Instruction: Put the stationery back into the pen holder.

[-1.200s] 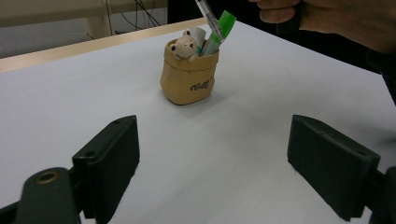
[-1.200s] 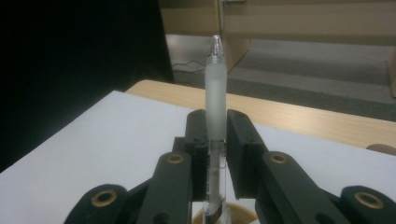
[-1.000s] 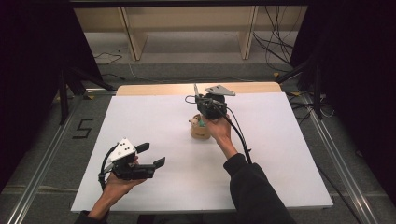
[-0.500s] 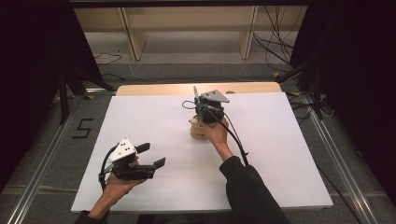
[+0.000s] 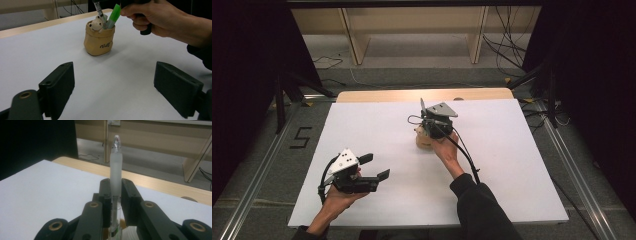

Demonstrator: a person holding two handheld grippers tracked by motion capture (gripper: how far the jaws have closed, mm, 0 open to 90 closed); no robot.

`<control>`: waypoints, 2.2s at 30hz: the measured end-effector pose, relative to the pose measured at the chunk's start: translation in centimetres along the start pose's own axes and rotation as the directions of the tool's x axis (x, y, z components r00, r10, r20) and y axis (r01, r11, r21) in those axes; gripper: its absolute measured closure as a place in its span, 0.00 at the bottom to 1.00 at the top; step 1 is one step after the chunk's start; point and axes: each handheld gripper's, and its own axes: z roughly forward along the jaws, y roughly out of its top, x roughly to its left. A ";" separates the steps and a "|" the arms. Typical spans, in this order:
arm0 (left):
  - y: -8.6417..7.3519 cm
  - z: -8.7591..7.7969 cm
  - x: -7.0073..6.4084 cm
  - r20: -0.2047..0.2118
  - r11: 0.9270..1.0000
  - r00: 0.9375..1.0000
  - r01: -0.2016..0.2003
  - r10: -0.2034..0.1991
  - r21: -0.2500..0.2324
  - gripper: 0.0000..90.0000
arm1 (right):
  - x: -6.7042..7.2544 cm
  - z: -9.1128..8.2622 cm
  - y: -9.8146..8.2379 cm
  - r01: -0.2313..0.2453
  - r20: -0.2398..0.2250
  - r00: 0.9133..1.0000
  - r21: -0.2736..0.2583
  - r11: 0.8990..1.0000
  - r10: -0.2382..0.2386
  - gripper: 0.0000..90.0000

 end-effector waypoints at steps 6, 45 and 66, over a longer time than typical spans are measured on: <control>0.0 0.0 0.0 0.000 1.000 1.000 0.001 -0.001 0.001 0.18 | 0.2 -0.6 0.0 0.027 -0.004 1.000 0.010 1.000 -0.027 0.89; 0.0 0.1 0.0 -0.001 1.000 1.000 0.003 -0.003 0.010 0.18 | -0.6 -2.6 -1.2 0.123 -0.074 0.990 0.109 0.986 -0.116 0.74; 0.0 0.0 0.1 -0.005 1.000 1.000 0.017 -0.017 -0.005 0.18 | -3.0 -6.7 -0.3 0.057 -0.202 0.979 0.104 0.993 -0.035 0.40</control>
